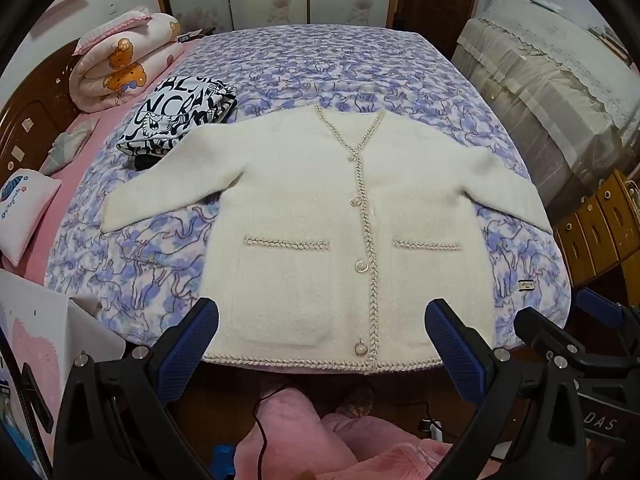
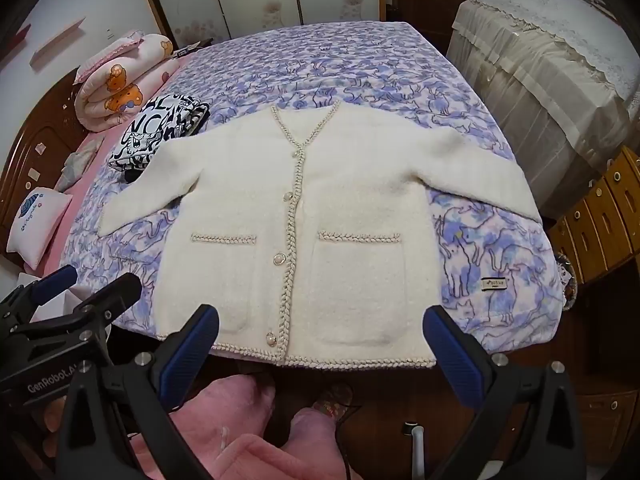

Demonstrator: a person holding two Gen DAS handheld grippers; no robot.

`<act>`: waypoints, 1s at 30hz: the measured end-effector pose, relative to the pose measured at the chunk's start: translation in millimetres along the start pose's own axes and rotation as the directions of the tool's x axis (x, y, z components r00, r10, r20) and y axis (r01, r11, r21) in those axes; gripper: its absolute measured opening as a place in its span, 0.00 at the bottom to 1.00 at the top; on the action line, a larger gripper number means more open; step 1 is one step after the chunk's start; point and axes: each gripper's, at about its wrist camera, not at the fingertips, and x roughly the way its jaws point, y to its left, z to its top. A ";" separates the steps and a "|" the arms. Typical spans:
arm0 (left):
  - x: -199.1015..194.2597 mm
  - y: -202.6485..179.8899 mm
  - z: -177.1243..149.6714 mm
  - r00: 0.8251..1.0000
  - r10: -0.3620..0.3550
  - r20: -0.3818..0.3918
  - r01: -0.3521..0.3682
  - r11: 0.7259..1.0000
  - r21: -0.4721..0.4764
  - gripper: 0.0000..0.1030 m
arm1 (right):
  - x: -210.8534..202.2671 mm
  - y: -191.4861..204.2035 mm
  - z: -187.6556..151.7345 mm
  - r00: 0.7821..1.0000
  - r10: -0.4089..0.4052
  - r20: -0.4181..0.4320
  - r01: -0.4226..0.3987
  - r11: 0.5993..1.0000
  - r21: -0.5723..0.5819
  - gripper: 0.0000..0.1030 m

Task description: Fold large clothes

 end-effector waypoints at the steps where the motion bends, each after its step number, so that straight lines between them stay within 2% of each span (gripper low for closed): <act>1: -0.1 0.0 0.0 1.000 0.001 0.001 -0.001 1.000 0.001 0.99 | 0.2 -0.4 0.4 1.000 0.002 -0.002 -0.002 1.000 0.001 0.99; 20: -7.0 6.7 8.9 1.000 -0.001 0.016 0.001 1.000 0.006 0.99 | 0.4 -4.9 1.3 1.000 0.000 0.001 0.000 1.000 0.005 0.99; 30: -6.9 -4.6 9.0 0.999 -0.008 0.035 0.008 1.000 0.001 0.99 | -2.8 -13.0 8.6 1.000 -0.002 0.012 0.002 1.000 0.011 0.99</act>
